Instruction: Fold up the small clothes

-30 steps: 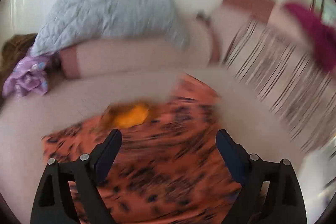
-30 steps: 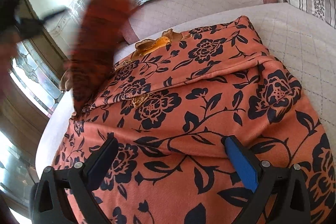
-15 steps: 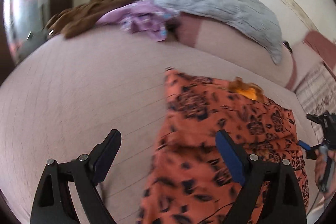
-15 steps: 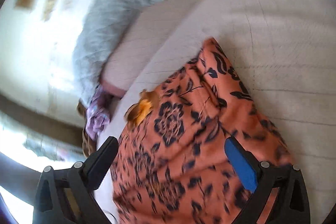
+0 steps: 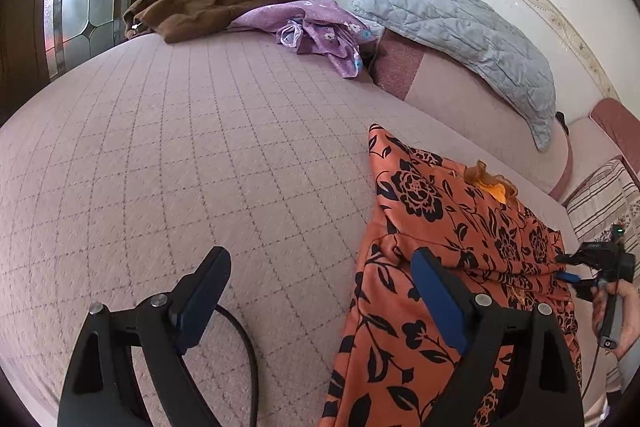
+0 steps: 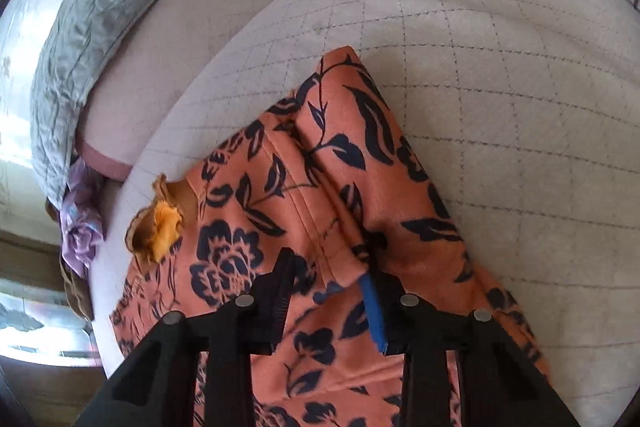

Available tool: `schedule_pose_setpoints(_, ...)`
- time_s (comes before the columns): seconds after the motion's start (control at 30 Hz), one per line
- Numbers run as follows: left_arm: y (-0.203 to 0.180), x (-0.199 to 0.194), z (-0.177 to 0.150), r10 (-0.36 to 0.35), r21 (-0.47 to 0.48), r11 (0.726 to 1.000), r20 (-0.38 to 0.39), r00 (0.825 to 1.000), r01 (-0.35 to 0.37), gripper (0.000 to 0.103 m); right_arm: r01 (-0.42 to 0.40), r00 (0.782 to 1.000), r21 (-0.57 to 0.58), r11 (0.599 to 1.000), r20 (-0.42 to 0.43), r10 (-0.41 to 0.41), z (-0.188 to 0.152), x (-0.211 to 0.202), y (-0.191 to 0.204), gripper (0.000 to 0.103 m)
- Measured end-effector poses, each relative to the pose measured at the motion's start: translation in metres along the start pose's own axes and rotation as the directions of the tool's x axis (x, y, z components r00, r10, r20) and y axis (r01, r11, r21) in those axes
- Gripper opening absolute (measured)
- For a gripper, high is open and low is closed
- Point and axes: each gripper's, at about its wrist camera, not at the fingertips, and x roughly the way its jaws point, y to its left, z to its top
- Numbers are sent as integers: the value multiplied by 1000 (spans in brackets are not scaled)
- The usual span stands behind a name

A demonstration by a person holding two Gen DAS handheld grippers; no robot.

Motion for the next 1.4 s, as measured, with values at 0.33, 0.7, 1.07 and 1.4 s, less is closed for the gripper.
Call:
schedule_pose_setpoints(0.33,-3,-2,1,13,4,1000,0,1000,-13,92,14,1000,-91,996,25,-12,9,0,12,59)
schedule_pose_setpoints(0.7,-14,-33,10,16,49,999,68,998,-19,92,74,982,-320,945,190,-12,-19,-55,47,8)
schedule_pose_setpoints(1.07,-17,-50,-18,11,92,996,-43,999,-7,92,19,990,-284,959,137,21,-53,-45,-10,68)
schedule_pose_setpoints(1.4,7,-58,-100,17,85,996,-301,953,9,92,-135,990,-223,965,5,140,-127,-124,-133,68)
